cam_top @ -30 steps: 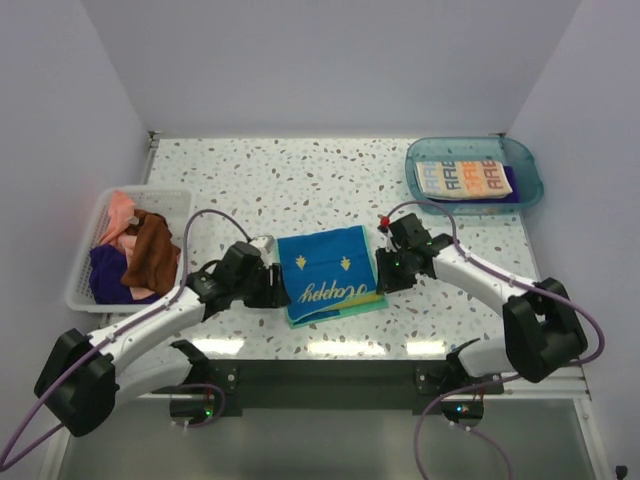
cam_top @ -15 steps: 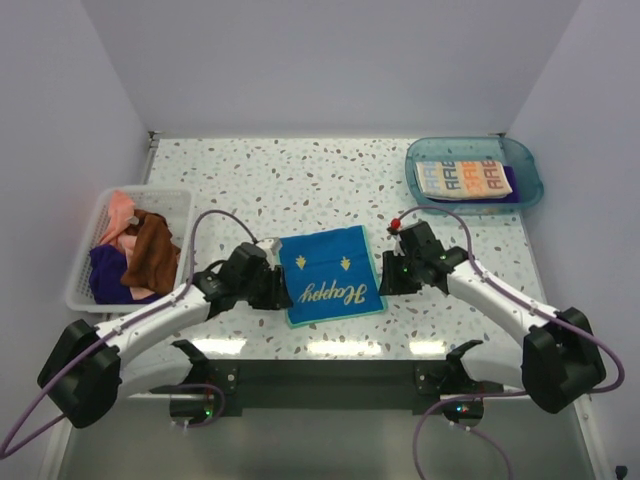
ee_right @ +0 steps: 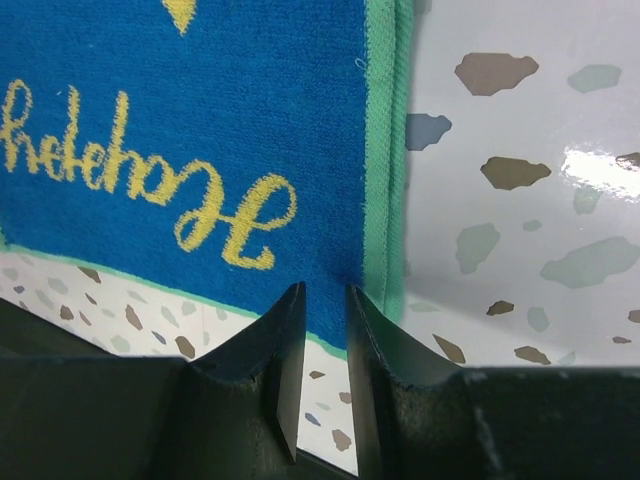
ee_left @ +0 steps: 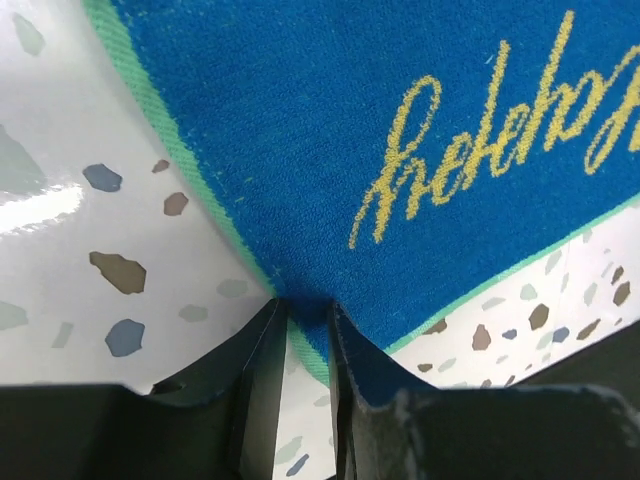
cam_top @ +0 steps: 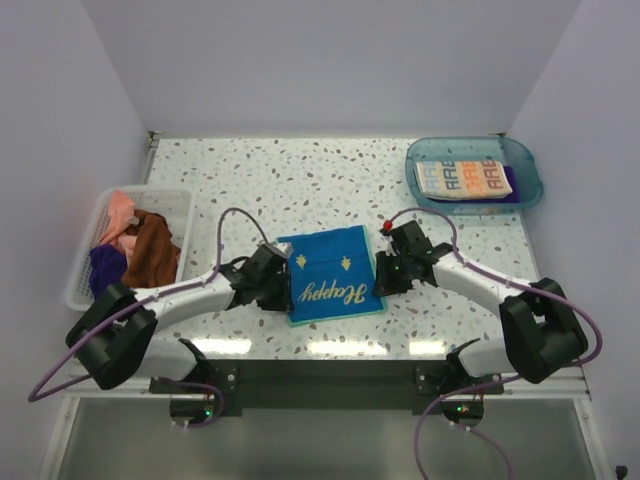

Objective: Fold and stack the towels
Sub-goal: Fold the towel

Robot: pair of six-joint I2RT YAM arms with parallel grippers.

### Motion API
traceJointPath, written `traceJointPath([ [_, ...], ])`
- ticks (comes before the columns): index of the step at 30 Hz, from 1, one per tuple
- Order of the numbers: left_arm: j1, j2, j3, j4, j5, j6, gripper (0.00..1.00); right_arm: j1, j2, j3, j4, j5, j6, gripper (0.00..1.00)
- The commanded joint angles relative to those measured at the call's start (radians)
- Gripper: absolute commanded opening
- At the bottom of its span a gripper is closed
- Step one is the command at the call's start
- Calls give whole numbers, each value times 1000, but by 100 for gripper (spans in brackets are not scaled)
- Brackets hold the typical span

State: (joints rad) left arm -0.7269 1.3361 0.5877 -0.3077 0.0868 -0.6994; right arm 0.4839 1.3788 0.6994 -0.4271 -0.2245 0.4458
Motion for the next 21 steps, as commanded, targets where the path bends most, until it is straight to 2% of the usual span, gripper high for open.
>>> traceJointPath([
  [1,1,46,41,4,-136,-6,28,-2,-1,-5,48,2,16,26],
  [10,46,232,225,-25,-243,132,25,1,11,-12,56,-9,25,26],
  [13,50,250,285,-59,-268,166,34,1,3,-5,47,0,21,26],
  [14,50,247,296,-70,-266,167,41,1,-1,0,41,5,19,26],
  [17,47,184,288,-100,-234,124,52,1,-40,15,-5,54,19,27],
  [21,38,59,195,-111,-196,19,57,1,-79,9,-62,105,71,32],
])
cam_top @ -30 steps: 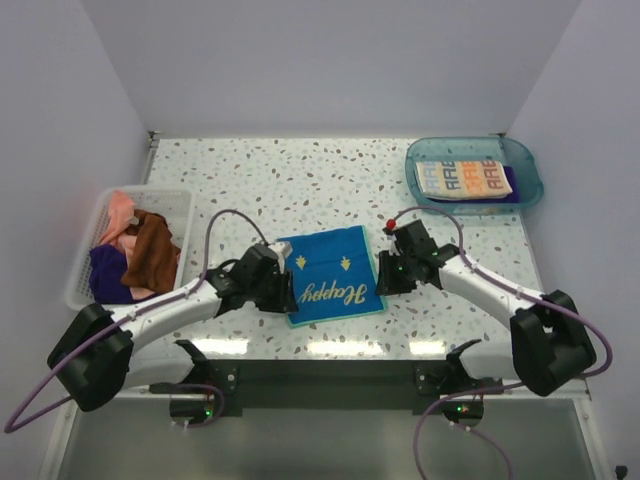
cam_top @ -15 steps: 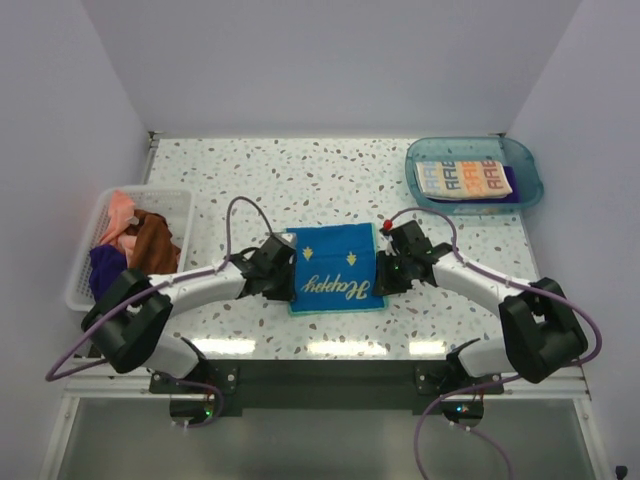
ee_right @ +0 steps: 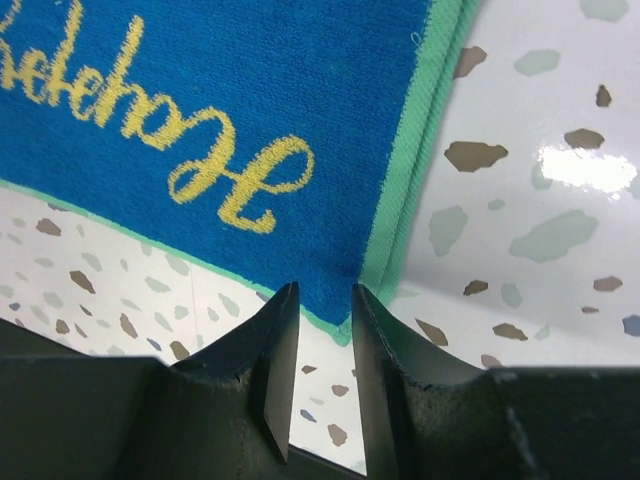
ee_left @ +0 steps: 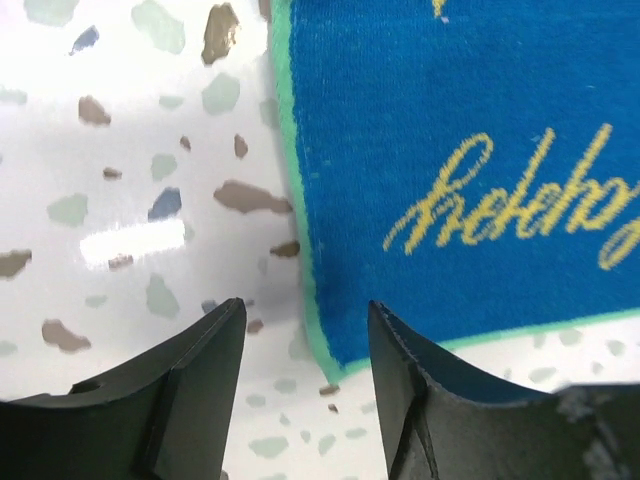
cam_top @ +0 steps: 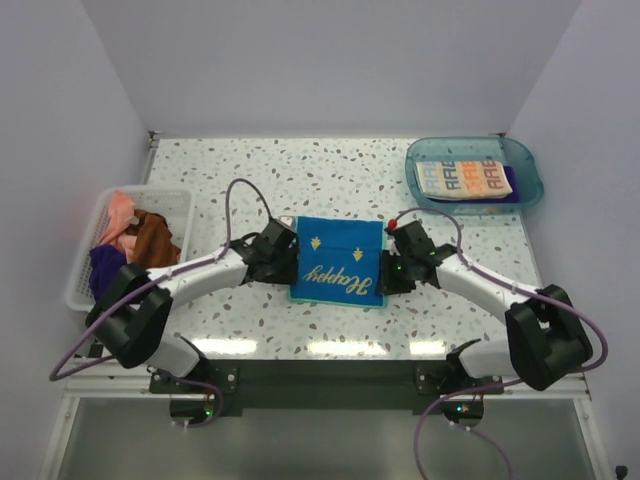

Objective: Fold and stack the towels
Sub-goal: Fold the towel

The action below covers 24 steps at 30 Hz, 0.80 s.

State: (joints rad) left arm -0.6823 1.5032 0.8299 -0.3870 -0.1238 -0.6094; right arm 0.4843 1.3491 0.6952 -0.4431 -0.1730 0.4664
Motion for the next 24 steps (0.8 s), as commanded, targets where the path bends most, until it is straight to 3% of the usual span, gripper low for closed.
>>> traceJointPath([
  [1,-11,-122,-67,-18,26,-108,57,0,-59,6,-43,50,66,32],
  [6,-17,-146,-153,31,64,-156,55,0,-90,-48,-20,38,135,31],
  [24,-33,-118,-144,65,70,-171,47,2,-94,-126,26,18,228,27],
])
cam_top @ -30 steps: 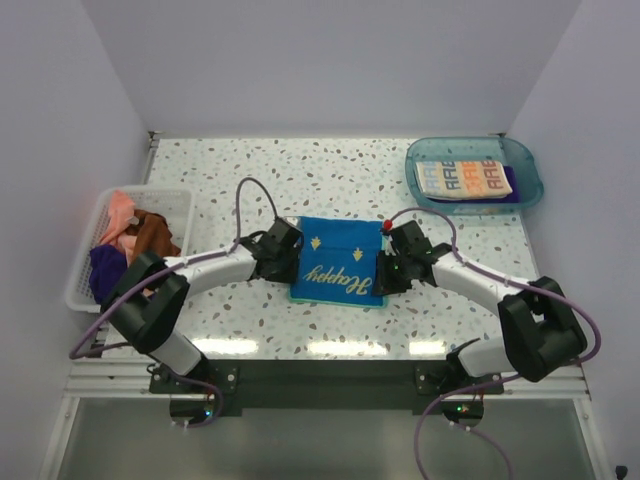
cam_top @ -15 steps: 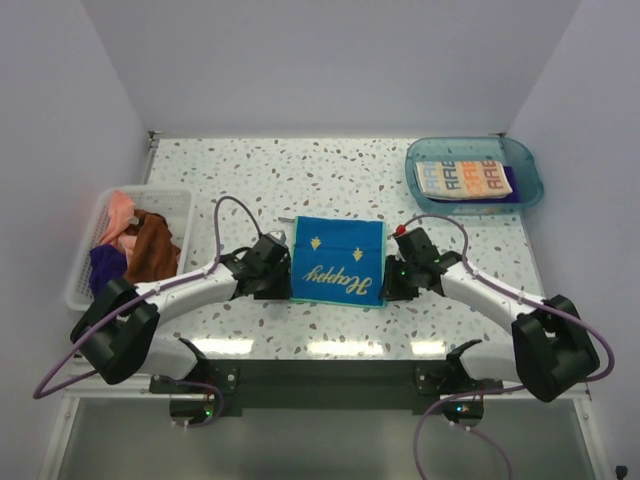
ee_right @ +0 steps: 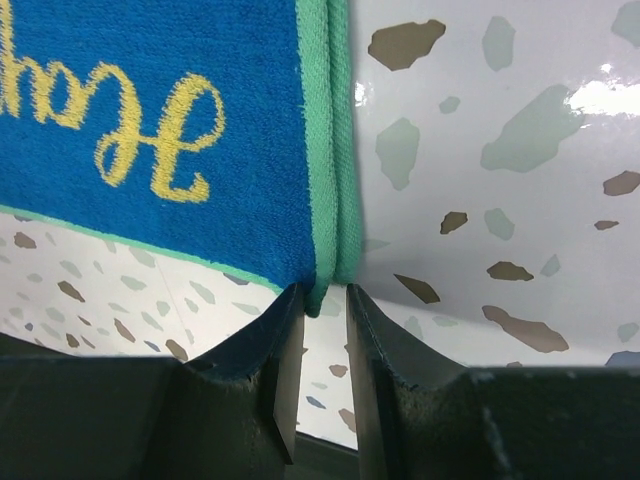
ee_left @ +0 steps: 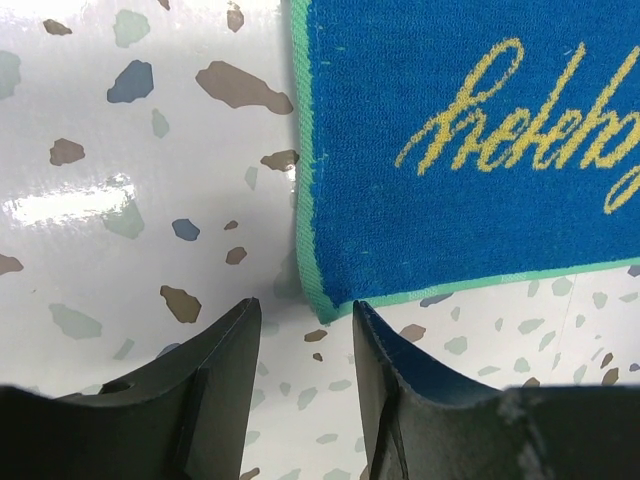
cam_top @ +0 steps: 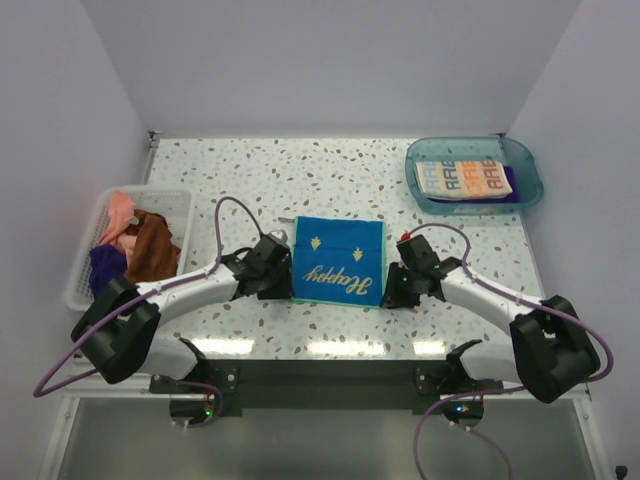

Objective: Fold and stack the towels
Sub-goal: Fold the towel

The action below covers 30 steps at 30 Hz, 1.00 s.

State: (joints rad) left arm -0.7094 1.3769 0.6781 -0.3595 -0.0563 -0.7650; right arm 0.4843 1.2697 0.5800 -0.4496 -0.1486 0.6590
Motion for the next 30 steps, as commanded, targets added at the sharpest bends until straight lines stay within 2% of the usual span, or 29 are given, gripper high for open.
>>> traceJointPath([
  [1,-5,8,9,37,3,-16,47,2,-15,-12,35,-12,37,27],
  [14,-7,16,21,34,3,-10,45,2,-26,-17,85,-55,73,16],
  [18,-7,14,26,36,3,-11,45,2,-33,-16,72,-46,73,5],
  [21,-7,14,29,34,-2,-11,41,0,-47,-14,58,-34,65,0],
  [27,-7,28,37,40,7,-13,32,2,-44,-14,60,-26,60,0],
  [30,-10,36,35,50,18,-16,31,2,-39,-12,60,-26,57,0],
])
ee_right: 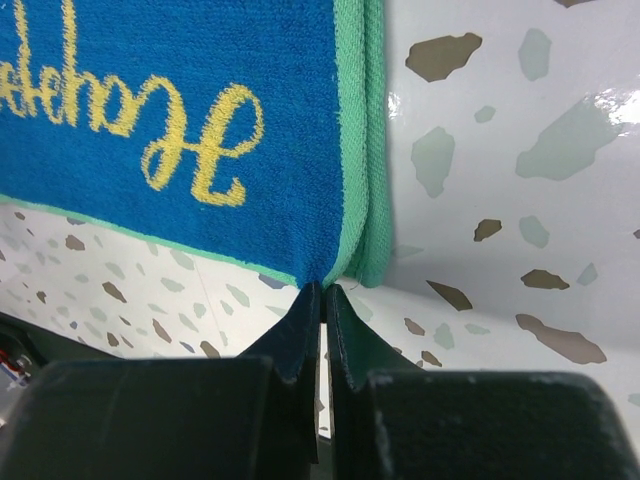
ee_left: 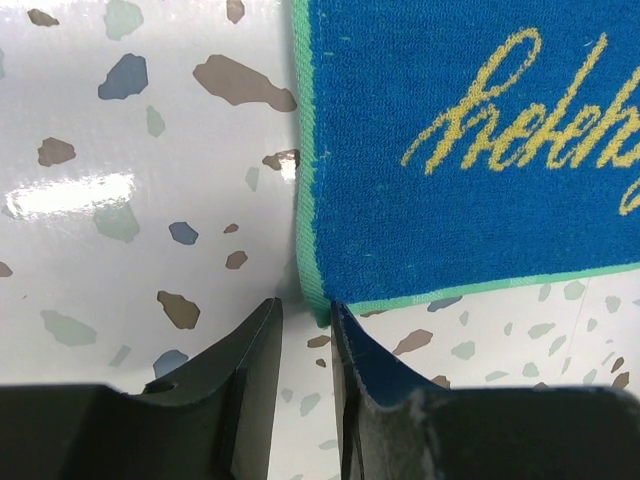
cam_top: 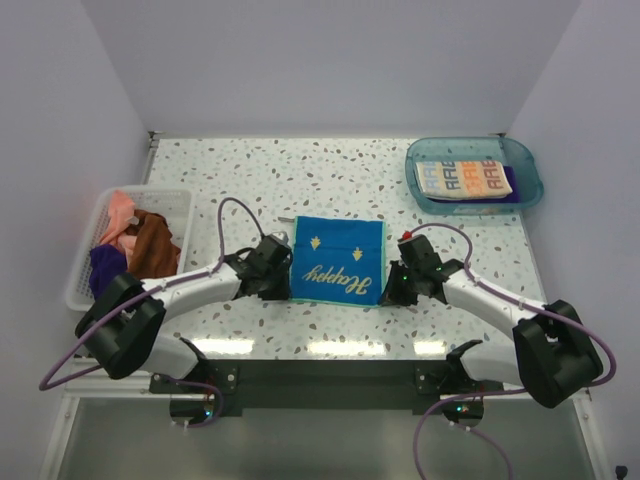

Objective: Fold and stack the towels
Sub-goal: Fold the towel

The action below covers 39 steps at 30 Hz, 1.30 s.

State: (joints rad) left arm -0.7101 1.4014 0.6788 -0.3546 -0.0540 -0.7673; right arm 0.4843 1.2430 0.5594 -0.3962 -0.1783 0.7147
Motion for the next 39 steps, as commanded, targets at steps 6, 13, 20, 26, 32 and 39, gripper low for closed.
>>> traceJointPath([
  [6,-8,28,33,71,40,-24,30,2,-8,8,8,7,-3,0],
  [13,-12,28,42,69,42,-29,22,2,-17,14,-4,14,-7,0],
  [20,-12,13,60,26,5,-27,10,2,-33,42,-46,40,-29,0],
  [26,-12,5,108,-24,-9,-13,0,2,-57,106,-107,66,-57,0],
  [32,3,39,255,-101,-52,29,0,0,-33,258,-167,103,-102,0],
  [39,153,168,565,-115,-41,154,0,-73,148,549,-145,151,-184,0],
])
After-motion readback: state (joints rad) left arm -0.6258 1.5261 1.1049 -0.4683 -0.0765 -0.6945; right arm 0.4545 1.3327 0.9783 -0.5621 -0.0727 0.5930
